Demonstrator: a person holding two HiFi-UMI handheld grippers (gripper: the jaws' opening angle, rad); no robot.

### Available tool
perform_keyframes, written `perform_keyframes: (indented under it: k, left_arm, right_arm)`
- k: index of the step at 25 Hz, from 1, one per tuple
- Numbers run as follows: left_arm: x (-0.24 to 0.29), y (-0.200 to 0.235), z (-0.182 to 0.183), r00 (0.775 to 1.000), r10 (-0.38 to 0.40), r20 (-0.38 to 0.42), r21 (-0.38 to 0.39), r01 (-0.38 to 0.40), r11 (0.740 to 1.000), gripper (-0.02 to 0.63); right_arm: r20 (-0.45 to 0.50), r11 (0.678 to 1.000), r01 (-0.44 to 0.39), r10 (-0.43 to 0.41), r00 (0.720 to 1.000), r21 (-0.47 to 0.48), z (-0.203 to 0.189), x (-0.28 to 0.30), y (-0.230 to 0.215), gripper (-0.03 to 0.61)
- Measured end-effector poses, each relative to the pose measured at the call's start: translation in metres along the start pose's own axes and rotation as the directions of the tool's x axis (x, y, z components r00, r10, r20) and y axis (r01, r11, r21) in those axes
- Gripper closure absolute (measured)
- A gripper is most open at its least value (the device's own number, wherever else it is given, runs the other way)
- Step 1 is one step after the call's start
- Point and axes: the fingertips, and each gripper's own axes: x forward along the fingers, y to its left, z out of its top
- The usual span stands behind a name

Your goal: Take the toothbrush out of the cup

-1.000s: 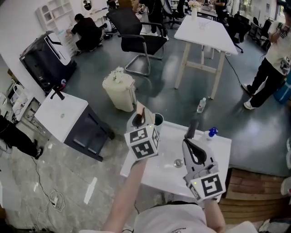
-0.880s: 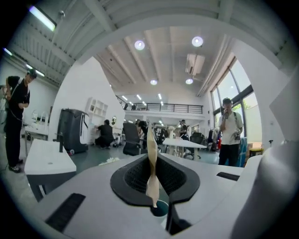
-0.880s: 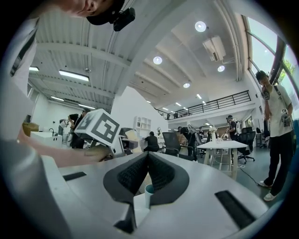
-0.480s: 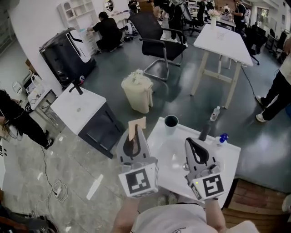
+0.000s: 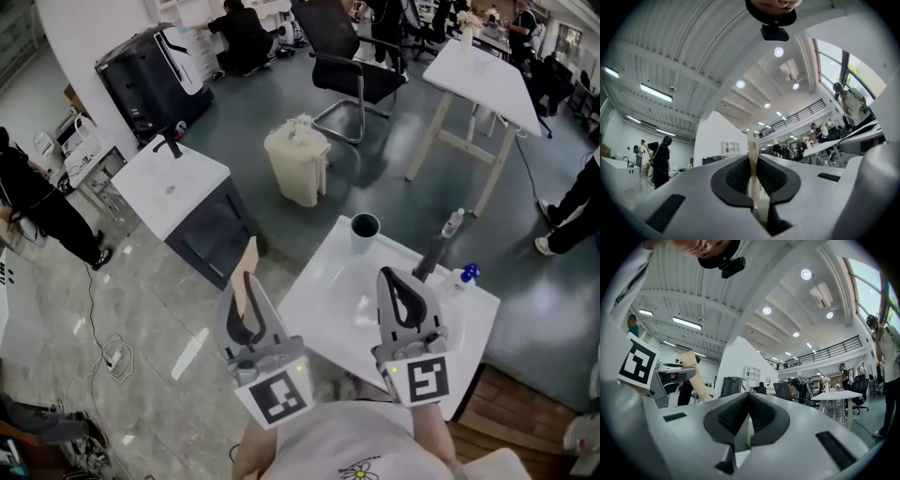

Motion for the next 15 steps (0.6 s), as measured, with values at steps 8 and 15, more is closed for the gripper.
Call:
perform_keyframes:
  k: [8,15]
  left_arm:
    - [-0.006,0.003,0.004,1.0,0.009,0.015,0.004,-0.009,1.0,0.578]
    - [-0.006,0.008,0.01,1.0,0.013,0.024,-0.017,-0.012,1.0,0.578]
  right_arm:
    - [0.017,1.0,-0.004,0.004,1.0,0.001,0.009,-0.001,0.003,0.568]
    - [0.01,1.0,0.002,-0.002,1.0,0.011,0.01,-0.005,0.003,0.568]
